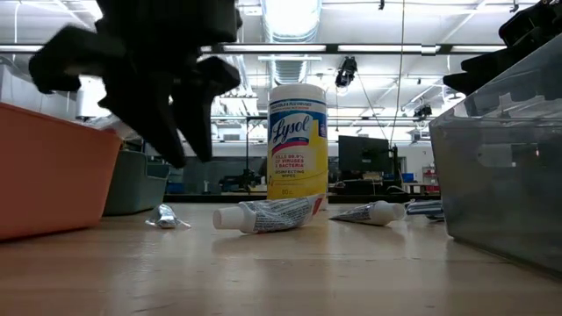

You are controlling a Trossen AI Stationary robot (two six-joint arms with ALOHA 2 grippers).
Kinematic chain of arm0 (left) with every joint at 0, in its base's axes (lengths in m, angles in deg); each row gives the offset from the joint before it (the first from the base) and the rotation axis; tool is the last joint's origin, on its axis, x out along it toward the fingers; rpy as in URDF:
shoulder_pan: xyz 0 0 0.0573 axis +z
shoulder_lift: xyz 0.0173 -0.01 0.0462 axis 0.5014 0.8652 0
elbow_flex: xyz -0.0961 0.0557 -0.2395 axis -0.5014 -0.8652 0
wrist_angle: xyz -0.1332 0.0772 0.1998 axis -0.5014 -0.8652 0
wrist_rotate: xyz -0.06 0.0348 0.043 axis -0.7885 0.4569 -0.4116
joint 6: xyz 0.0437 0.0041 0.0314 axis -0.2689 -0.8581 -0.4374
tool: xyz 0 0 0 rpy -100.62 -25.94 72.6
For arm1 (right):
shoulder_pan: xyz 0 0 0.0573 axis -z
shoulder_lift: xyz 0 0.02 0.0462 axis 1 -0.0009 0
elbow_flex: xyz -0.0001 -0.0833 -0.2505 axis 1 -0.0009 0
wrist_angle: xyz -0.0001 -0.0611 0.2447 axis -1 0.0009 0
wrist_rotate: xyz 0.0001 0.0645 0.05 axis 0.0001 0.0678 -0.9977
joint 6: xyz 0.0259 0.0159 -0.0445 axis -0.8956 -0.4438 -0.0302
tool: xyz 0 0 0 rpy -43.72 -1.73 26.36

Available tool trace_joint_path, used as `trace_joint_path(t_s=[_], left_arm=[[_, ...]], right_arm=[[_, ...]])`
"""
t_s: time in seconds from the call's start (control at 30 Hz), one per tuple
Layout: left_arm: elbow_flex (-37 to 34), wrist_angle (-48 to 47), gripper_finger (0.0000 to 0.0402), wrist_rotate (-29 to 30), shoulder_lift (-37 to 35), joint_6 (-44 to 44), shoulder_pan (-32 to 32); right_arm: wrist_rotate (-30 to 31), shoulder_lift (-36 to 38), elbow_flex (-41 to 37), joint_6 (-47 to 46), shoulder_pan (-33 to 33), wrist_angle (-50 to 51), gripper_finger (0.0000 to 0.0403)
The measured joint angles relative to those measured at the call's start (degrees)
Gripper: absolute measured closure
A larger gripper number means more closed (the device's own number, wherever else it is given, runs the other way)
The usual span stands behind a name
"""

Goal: Pick & Place Travel size toiletries
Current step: Put the silver nail cutter into the blue bin

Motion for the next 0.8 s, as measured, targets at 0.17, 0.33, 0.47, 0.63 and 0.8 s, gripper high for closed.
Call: trace_joint_path(t_s=[0.17, 0.33, 0.47, 0.63, 0.8], left_arm=[[0.0, -3.2, 0.0234, 0.2, 1.2, -0.8, 2.4], [-0.1, -4.3, 0.0234, -0.5, 3.7, -5.3, 5.2], [-0.1, -6.8, 0.0234, -2.1, 5.7, -5.8, 6.6], [-0.1, -12.4, 0.0234, -2.9, 5.8, -5.8, 6.9], [0.1, -12.7, 0.0234, -2.9, 3.0, -5.3, 6.7]], right_arm=[[0.0, 0.0, 0.0, 0.0, 0.0, 0.0, 0.0207], [0.0, 0.0, 0.0, 0.0, 0.0, 0.0, 0.0206], [0.0, 0.0, 0.0, 0.0, 0.0, 0.0, 0.0207], [0.0, 0.0, 0.0, 0.0, 0.0, 0.0, 0.0207], [0.0, 0.0, 0.0, 0.0, 0.0, 0.0, 0.0207]])
